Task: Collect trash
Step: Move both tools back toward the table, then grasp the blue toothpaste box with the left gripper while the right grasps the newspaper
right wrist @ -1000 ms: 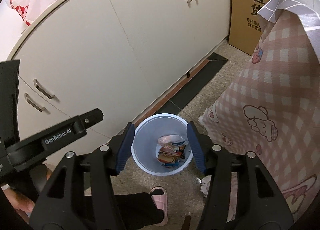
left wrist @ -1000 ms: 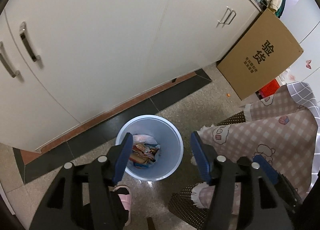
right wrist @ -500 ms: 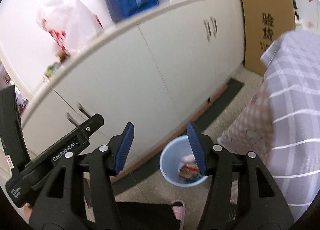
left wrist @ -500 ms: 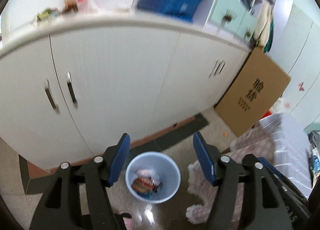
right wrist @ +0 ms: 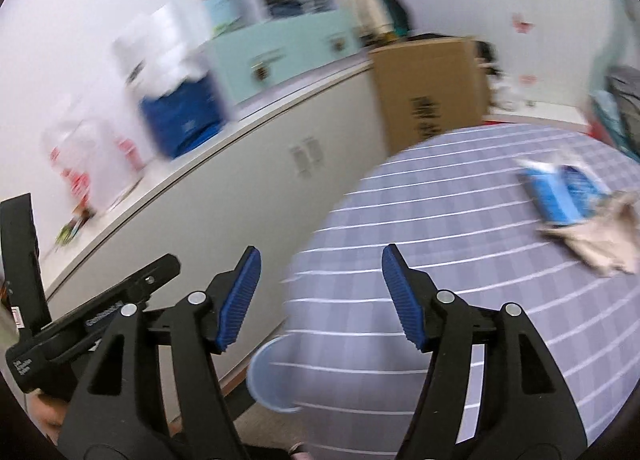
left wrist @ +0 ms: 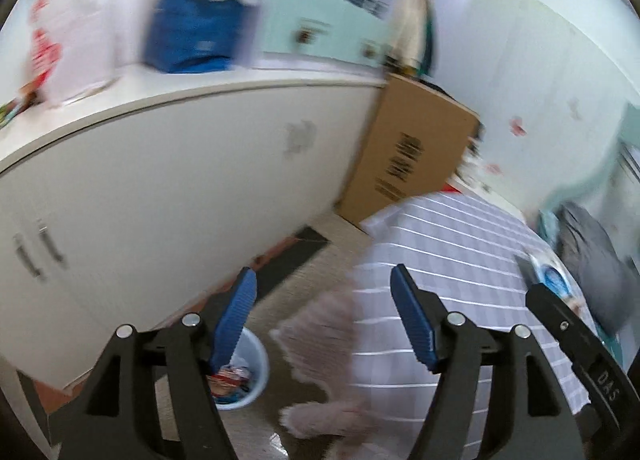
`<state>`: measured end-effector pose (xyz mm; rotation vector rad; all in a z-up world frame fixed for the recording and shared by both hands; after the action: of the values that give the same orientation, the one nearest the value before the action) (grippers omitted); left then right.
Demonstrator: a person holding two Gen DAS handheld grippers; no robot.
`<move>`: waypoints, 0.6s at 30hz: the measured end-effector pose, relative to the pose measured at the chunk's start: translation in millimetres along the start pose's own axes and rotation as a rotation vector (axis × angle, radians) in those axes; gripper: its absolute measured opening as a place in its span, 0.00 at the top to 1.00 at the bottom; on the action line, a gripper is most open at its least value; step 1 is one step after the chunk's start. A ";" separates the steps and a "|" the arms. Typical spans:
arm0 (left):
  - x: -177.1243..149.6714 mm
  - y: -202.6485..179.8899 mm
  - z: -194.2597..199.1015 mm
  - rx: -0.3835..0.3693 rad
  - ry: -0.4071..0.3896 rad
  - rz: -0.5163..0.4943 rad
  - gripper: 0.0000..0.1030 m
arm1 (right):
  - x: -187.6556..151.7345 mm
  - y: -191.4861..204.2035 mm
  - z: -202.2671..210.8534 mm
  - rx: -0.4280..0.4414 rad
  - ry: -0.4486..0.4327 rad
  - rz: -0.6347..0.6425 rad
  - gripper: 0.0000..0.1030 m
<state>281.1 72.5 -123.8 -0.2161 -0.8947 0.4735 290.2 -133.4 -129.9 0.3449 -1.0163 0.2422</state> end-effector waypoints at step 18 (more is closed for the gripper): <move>-104.5 -287.6 -83.1 -0.188 0.259 -0.347 0.29 | -52.8 -280.8 64.2 -0.376 0.014 -0.354 0.34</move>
<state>378.8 -228.6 -140.2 -0.2807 -0.7032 0.0357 312.5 -418.7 -191.8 0.1739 -0.9465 -0.2639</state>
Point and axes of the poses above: each gripper's, at about its wrist camera, not at the fingertips, and z roughly against the way its jaws point, y to its left, x to its top, the point moved 5 cm from there along -z, roughly the way its jaws point, and after that the axes turned 12 degrees about z, right-handed, at the moved point
